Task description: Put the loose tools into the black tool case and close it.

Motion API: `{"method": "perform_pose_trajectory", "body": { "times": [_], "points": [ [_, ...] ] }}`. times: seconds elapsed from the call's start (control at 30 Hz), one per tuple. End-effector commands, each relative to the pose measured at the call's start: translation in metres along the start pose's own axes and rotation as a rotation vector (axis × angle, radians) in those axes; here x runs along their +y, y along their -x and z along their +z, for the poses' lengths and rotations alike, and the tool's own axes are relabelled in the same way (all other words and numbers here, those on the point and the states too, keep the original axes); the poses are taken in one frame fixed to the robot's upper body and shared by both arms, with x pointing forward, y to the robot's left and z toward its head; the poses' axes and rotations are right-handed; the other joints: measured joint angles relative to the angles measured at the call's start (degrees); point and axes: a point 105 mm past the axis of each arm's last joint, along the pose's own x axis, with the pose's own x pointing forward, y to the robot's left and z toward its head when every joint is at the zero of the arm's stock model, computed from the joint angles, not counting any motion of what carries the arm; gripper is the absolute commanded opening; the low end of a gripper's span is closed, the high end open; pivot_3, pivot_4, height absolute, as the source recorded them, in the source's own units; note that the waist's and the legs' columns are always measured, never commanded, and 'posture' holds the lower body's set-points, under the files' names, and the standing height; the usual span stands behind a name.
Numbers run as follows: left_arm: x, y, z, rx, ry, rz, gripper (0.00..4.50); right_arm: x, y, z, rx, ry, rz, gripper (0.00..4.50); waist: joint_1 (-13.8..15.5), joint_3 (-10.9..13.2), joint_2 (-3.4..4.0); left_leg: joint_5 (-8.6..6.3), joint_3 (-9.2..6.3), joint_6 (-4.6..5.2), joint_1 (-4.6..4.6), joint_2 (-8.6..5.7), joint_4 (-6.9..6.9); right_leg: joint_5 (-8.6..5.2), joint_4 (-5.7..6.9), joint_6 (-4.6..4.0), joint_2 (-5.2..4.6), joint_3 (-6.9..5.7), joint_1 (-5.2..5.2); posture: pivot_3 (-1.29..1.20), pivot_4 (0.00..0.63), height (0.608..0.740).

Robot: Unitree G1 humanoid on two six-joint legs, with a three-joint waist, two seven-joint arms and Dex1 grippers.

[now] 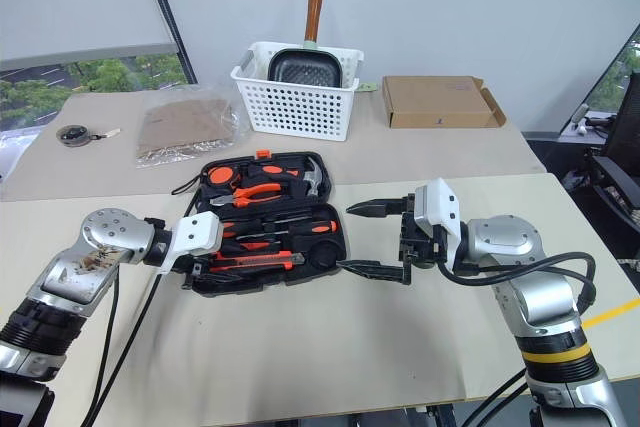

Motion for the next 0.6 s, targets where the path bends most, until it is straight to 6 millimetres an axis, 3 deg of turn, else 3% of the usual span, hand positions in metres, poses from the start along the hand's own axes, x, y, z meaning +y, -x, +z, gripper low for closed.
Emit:
{"method": "perform_pose_trajectory", "body": {
  "times": [0.03, 0.13, 0.33, 0.43, 0.47, 0.5, 0.6],
  "points": [
    [0.006, 0.005, 0.019, -0.035, -0.042, 0.025, 3.46, -0.002, 0.002, 0.013, -0.03, 0.053, -0.013, 4.5, 0.0, 0.0, 0.0, 0.0, 0.0, 0.0, 0.0, 0.0, 0.01, 0.0, 0.0, 0.0, 0.0, 0.0, 0.0, 0.0, 0.15, 0.7],
    [0.01, 0.007, 0.025, -0.046, -0.054, 0.042, 4.47, -0.002, 0.002, 0.013, -0.029, 0.051, -0.011, 4.5, 0.1, 0.0, -0.01, 0.0, 0.0, 0.0, -0.01, -0.01, 0.04, 0.0, 0.0, 0.0, 0.0, -0.01, 0.01, 0.0, 0.15, 0.7],
    [0.021, 0.025, 0.056, -0.199, -0.056, 0.103, 4.47, -0.002, 0.002, 0.012, -0.028, 0.048, -0.005, 4.5, 0.0, 0.0, -0.01, 0.0, -0.01, 0.0, 0.0, 0.01, 0.06, 0.0, 0.05, 0.0, 0.01, 0.0, 0.01, 0.0, 0.15, 0.7],
    [0.025, 0.025, 0.073, -0.317, -0.047, 0.125, 4.47, -0.002, 0.001, 0.011, -0.028, 0.048, -0.002, 4.5, 0.1, 0.0, -0.01, 0.0, -0.02, 0.0, 0.03, 0.0, 0.09, 0.01, 0.06, 0.01, -0.01, 0.01, 0.06, 0.0, 0.15, 0.7],
    [0.024, 0.02, 0.071, -0.334, -0.035, 0.115, 3.94, -0.002, 0.001, 0.012, -0.029, 0.049, -0.001, 4.5, 0.1, 0.0, -0.01, 0.0, -0.02, 0.0, 0.06, -0.02, 0.11, 0.01, 0.07, 0.01, -0.02, 0.01, 0.12, 0.0, 0.15, 0.7],
    [0.023, 0.016, 0.067, -0.345, -0.02, 0.105, 3.74, -0.002, 0.0, 0.012, -0.03, 0.05, -0.001, 4.5, 0.1, 0.0, -0.01, 0.0, -0.03, 0.01, 0.09, -0.02, 0.12, 0.01, 0.05, 0.02, -0.01, 0.0, 0.18, 0.0, 0.15, 0.7],
    [0.02, 0.007, 0.056, -0.352, -0.002, 0.087, 2.58, -0.002, 0.0, 0.012, -0.031, 0.052, -0.002, 4.5, -0.1, 0.0, -0.01, -0.02, -0.02, 0.03, 0.27, -0.02, 0.13, 0.01, -0.02, 0.02, -0.01, -0.01, 0.43, 0.0, 0.15, 0.7]
  ]
}}
